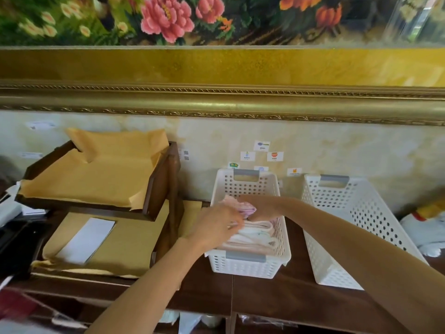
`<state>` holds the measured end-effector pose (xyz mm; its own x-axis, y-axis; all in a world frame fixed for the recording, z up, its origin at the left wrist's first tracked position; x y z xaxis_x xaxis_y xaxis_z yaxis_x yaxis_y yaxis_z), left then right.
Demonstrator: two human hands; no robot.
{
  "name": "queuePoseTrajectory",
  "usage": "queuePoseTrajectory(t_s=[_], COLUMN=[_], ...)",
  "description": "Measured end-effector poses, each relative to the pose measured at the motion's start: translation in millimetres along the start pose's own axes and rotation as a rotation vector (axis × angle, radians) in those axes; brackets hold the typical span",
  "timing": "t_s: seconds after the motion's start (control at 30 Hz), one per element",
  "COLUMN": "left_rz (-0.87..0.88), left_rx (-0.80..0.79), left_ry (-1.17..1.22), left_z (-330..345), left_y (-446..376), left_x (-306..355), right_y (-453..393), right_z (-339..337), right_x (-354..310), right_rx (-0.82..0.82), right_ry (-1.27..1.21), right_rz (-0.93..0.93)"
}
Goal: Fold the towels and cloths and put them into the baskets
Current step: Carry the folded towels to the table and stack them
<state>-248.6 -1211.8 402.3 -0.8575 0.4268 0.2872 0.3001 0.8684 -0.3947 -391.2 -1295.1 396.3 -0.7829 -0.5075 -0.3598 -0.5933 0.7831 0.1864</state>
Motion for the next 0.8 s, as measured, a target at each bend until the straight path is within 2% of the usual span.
queuePoseTrajectory(t_s=[0.07,0.1,0.2,0.27,0.43,0.57,0.63,0.7,0.8], left_rz=[-0.054,-0.062,-0.088,-0.108,-0.129,-0.15,-0.156,-0.178,-0.229], left_rx=[0.15,0.113,-0.244,-0.338,-0.217,-0.314,-0.299,-0.229,-0.086], left_ry=[0.077,0.045,-0.1,-0.113,-0.142,-0.149,-0.145,-0.134,-0.125], left_z=[-5.7,-6.0,8.3,17.8,22.0,12.2,-0.9,-20.3,-53.1], left_y=[-9.3,-15.6,-28.2,-28.2,-20.4,-24.0,-27.9,-25.0,-2.7], left_x=[-8.8,-12.6,-22.4,-26.1,-19.9,-12.3,-7.7,-5.1,-7.3], right_y=[7.7,11.9,24.6,30.3,41.6,43.9,44.3,45.7,43.2], right_z=[-4.5,-7.5,-11.8,-9.7,11.2,11.0,3.3,-7.8,-29.0], right_x=[1.2,0.2,-4.0,-4.5,-0.6,0.2,-1.7,-10.0,-37.7], right_rx=[-0.025,-0.028,-0.015,0.046,0.157,0.15,0.161,0.238,0.47], right_ry=[-0.068,-0.07,-0.092,-0.099,0.078,0.108,0.088,0.094,0.053], right_rz=[0.027,0.035,0.044,0.019,-0.004,-0.008,0.027,0.05,0.074])
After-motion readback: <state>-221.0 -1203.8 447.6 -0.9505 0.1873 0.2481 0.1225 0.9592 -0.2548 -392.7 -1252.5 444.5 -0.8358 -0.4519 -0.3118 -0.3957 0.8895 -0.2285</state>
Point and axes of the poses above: each hand's wrist, its own y-axis away from the middle knuckle, its own z-axis out of the palm, x = y × z, the point moved 2 cm from there along -y, towards the middle knuckle, and after that the axes turned 13 degrees about x, right-handed, at the moved point
